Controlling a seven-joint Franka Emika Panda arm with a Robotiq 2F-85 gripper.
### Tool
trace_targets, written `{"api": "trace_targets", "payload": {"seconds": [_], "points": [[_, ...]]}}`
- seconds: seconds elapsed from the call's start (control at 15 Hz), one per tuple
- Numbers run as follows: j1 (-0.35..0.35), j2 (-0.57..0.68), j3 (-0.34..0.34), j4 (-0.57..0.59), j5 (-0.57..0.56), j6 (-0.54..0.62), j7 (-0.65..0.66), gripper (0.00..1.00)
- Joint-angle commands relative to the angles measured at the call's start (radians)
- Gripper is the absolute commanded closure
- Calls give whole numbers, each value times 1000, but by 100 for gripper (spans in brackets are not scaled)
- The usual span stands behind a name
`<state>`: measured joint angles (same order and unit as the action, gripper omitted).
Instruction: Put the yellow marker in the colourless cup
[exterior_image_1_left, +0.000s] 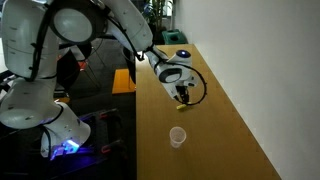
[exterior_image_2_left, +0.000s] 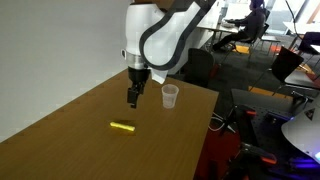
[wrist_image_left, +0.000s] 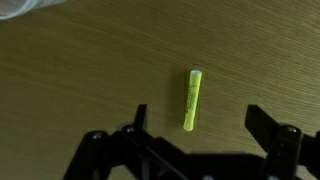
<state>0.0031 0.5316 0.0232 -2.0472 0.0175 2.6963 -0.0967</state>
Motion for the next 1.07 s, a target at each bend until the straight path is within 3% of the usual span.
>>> {"api": "trace_targets", "payload": {"seconds": [0.0,0.53,1.0], "points": [[-32,127,35,170,1,-79,-55,0],[21,344,13,440,-17,-221,4,0],[58,479,-4,608,-23,-291,36,0]]}}
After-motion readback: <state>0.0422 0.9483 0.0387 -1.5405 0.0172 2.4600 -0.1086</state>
